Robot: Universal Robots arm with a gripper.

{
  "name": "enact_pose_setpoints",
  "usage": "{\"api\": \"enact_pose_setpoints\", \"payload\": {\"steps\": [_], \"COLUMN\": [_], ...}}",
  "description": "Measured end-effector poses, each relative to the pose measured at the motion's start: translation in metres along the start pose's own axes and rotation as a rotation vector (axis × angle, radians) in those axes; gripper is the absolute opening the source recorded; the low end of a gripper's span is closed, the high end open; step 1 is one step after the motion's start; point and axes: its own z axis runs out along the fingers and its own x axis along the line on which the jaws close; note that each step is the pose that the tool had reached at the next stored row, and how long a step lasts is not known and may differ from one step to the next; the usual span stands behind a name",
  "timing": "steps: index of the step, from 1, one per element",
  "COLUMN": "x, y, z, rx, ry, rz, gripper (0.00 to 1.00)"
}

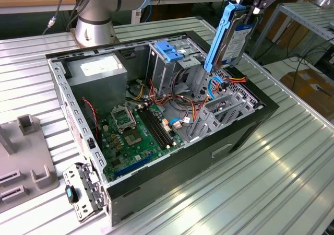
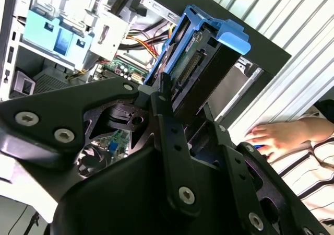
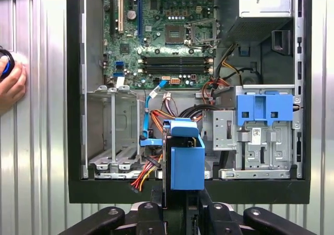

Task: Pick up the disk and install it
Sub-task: 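Pick up the disk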

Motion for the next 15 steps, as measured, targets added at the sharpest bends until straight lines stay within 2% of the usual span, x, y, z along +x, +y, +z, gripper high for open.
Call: {"api": "enact_pose_setpoints", "payload": {"steps": [3,6,15], "x": [0.0064,0.0098,0.0102], "y": [0.0,0.0,0.0], "z": [0.0002,0.0003,0.0003], "rx": [0.0,0.0,0.0], "ry": [0.0,0.0,0.0], "rz": [0.0,0.0,0.0], "gripper": [0.35,0.35,0.35]}}
